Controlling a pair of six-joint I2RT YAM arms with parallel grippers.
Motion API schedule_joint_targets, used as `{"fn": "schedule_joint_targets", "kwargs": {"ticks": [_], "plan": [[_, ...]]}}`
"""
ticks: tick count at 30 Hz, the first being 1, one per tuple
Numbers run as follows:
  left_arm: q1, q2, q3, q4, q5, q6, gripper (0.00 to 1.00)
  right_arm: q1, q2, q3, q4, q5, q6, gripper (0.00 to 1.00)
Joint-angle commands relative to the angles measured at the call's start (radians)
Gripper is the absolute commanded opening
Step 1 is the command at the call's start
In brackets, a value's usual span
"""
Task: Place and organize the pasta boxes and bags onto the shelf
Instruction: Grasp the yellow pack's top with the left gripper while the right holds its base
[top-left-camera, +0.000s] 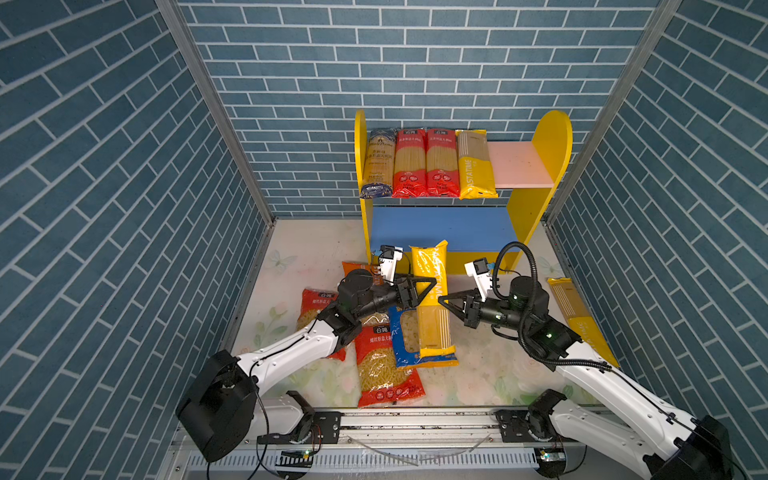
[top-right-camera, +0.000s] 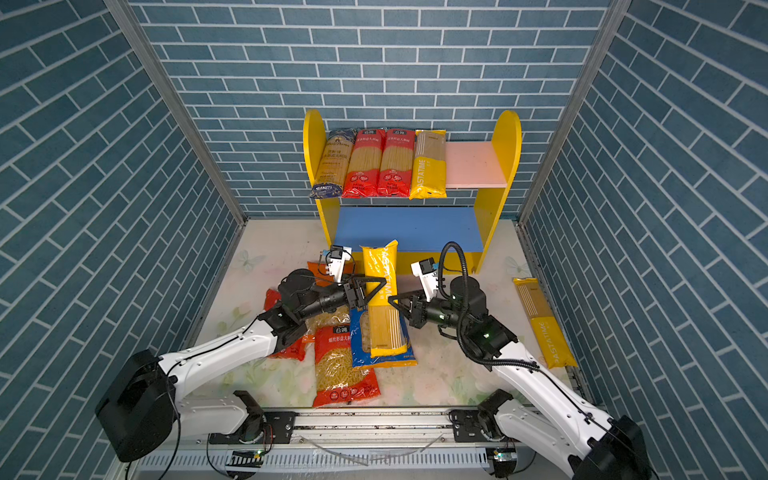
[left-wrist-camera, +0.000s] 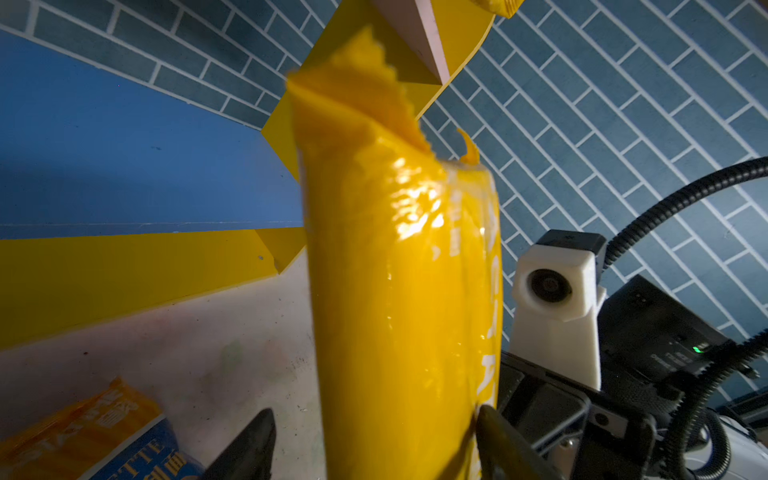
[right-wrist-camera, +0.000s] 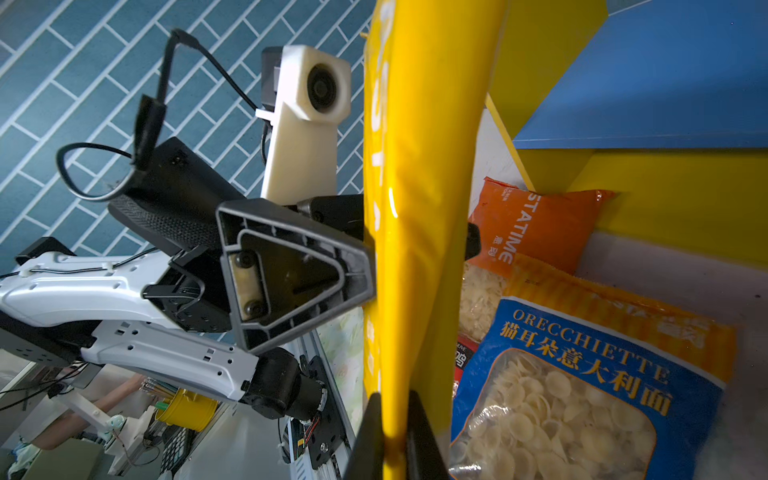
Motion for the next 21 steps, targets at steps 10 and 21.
{"fn": "schedule_joint_targets", "kwargs": {"ticks": [10, 21], "plan": [[0.002, -0.001, 0.045, 0.102, 0.054, -0.022, 0.51, 0.004, -0.015, 0.052, 0.240, -0.023, -0.002, 0.00], [0.003, -0.018, 0.087, 0.080, 0.062, -0.010, 0.23, 0.003, -0.026, 0.047, 0.166, 0.030, -0.039, 0.00]]}}
